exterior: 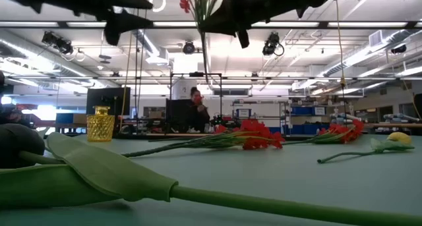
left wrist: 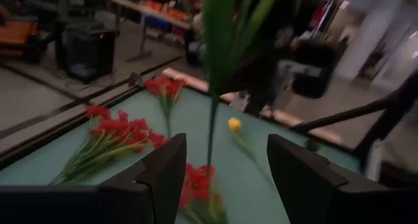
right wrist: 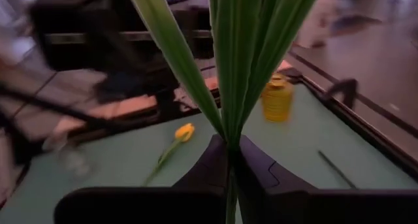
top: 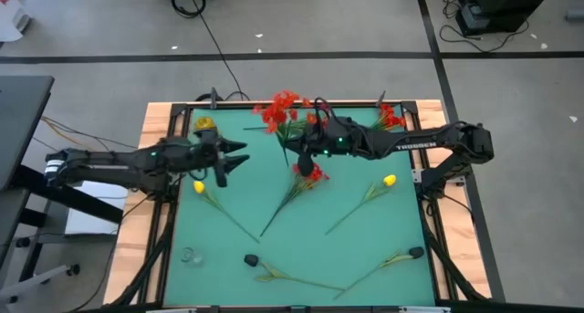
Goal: Sort flowers into vase by color
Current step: Put the orange flowers into the yellow vase
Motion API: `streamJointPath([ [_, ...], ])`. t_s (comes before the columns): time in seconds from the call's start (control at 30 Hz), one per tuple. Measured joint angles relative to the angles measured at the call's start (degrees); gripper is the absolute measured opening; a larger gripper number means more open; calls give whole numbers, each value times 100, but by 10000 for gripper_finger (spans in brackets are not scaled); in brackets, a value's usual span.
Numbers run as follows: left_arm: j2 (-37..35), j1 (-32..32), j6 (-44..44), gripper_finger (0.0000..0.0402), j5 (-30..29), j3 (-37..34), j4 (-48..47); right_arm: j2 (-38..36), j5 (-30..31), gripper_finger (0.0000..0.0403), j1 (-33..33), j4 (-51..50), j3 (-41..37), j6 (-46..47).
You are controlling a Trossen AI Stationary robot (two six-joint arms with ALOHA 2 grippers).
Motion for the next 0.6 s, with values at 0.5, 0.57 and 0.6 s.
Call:
streamJointPath([
  [0.5,2257,590,670,220,1147,1696,551,0,-787,20,-234,56,-4,-498],
  [0.57,2435,629,669,218,1147,1890,526,0,-791,20,-234,49,-4,-504],
  [0.6,2504,646,675,215,1178,1981,530,0,-813,20,-234,44,-4,-504],
])
